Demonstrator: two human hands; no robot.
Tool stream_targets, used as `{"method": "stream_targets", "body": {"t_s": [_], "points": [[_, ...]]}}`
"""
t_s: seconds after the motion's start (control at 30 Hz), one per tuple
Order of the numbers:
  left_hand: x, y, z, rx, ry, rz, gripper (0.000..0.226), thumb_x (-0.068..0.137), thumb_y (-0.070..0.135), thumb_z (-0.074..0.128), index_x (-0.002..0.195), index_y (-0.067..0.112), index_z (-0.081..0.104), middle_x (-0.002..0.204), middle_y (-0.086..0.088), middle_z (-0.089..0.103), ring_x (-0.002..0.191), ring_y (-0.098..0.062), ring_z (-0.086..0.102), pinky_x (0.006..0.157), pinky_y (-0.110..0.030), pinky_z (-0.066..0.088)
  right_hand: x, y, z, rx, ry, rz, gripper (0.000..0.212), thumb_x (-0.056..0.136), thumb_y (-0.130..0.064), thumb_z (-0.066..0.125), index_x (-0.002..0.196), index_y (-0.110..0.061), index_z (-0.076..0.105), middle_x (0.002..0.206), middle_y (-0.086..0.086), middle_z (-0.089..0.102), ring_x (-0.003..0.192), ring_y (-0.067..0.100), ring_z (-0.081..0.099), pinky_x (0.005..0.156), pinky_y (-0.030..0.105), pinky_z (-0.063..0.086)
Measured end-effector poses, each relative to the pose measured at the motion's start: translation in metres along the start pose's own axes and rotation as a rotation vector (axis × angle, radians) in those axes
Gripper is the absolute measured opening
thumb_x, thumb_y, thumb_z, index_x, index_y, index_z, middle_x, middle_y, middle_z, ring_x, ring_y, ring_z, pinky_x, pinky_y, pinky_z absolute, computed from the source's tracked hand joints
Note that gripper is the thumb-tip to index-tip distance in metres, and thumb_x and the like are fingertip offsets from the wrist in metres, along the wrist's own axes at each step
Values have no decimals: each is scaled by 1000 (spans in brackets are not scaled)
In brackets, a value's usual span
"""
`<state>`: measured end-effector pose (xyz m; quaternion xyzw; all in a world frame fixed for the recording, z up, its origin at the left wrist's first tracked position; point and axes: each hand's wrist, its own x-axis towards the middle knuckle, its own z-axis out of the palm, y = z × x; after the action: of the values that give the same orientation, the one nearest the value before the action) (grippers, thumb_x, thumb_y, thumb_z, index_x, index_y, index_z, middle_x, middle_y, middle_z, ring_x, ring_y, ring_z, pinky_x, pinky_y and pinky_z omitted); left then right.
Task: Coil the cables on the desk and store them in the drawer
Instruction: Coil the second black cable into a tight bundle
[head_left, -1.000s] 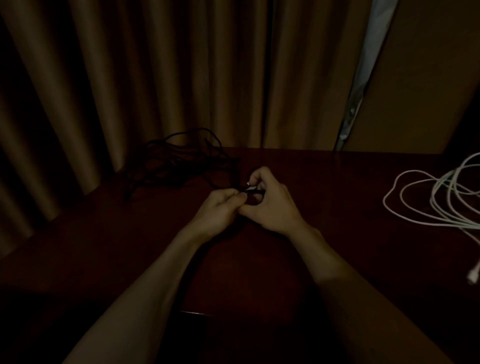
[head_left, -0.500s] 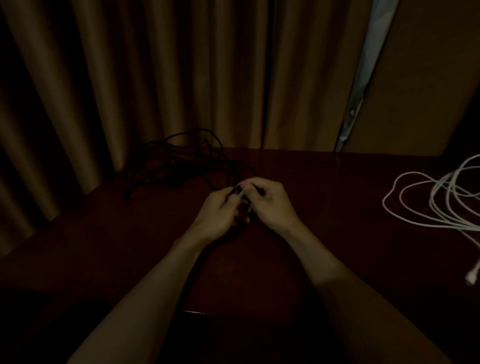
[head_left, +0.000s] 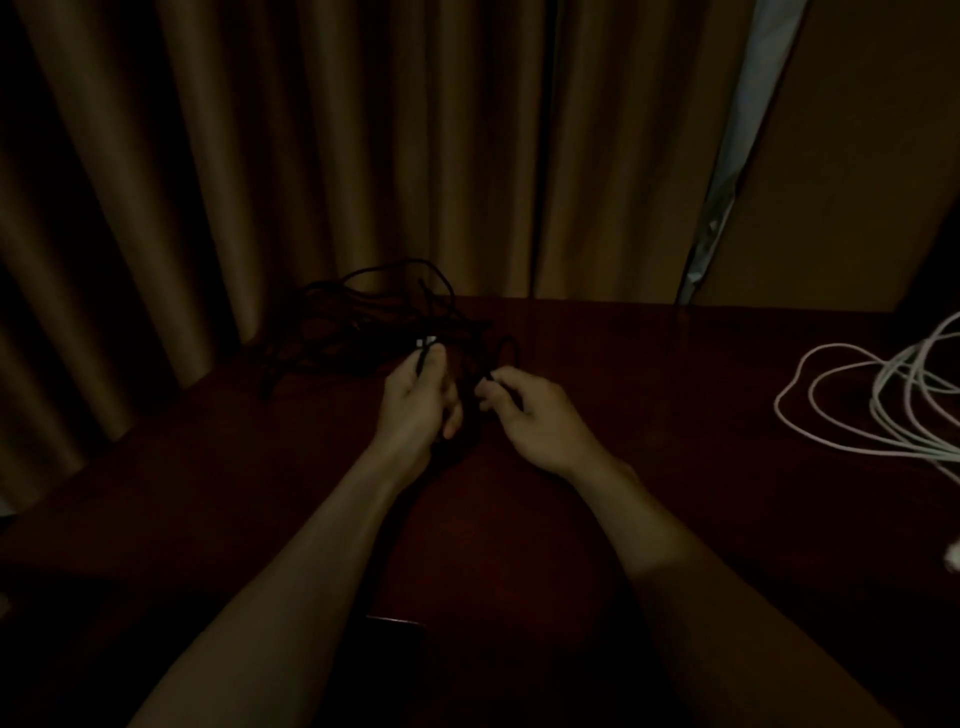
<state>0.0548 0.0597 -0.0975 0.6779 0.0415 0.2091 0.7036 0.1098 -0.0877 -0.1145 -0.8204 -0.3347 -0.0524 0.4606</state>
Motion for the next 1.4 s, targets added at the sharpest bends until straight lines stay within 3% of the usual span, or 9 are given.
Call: {"method": "stream_targets", "body": {"t_s": [0.2,0.33,0.5,0.57,0.7,0.93,1.03,1.3,1.4], "points": [[-1,-6,2,126,13,62,31,106,47,48,91,24,62,77,12,63,67,1,62,61,-17,48,-4,-9,16,-78,64,-157,26,108,-25,49,84,-21,60,71,-4,62,60,13,58,56,36,46],[-3,-13,4,199,-24,166,17,104,36,59,96,22,60,85,10,63,73,7,63,68,-13,48,-3,-9,17,-134,82,-156,30,104,-25,47,127,-27,67,91,-3,75,73,15,70,65,34,58],[3,-18,0,213,38,180,28,108,34,52,84,22,59,76,12,59,69,2,57,69,-19,47,-5,-12,21,-217,-23,-128,18,101,-15,54,84,-19,53,66,-1,58,51,16,53,49,35,40],[5,-18,-1,175,54,136,33,110,35,48,81,21,56,75,11,57,69,-1,55,71,-24,47,-4,-11,20,-223,-45,-102,7,102,-18,56,102,-19,62,81,2,67,60,16,57,56,33,45],[7,-11,-1,39,52,31,43,111,45,39,88,14,59,81,6,62,75,-4,62,71,-21,50,-5,-17,9,-297,-8,-50,43,103,-29,59,146,-26,52,108,-7,65,98,17,66,88,39,53],[14,-5,-6,-236,161,-118,36,109,47,43,95,16,53,62,4,51,62,-21,50,79,-49,45,-3,-16,5,-503,-11,-32,33,103,-49,53,130,-30,55,118,-15,66,106,10,62,86,42,28],[15,-1,-6,-319,214,-141,30,111,43,42,103,16,52,61,2,44,47,-13,44,65,-38,59,-2,-16,3,-533,-44,-26,27,102,-48,54,123,-31,57,115,-15,65,106,12,62,83,41,23],[13,1,-9,-395,135,-142,39,111,43,42,82,17,45,58,3,33,39,-9,28,40,-23,35,-3,-18,-3,-612,-69,13,23,104,-36,53,126,-33,60,123,-13,58,111,12,57,87,41,22],[14,1,-13,-376,102,-173,42,111,43,43,78,18,44,55,4,32,39,-8,27,38,-22,30,-2,-10,-9,-680,-127,94,26,106,-33,48,129,-35,60,142,-13,51,135,14,41,101,52,25]]}}
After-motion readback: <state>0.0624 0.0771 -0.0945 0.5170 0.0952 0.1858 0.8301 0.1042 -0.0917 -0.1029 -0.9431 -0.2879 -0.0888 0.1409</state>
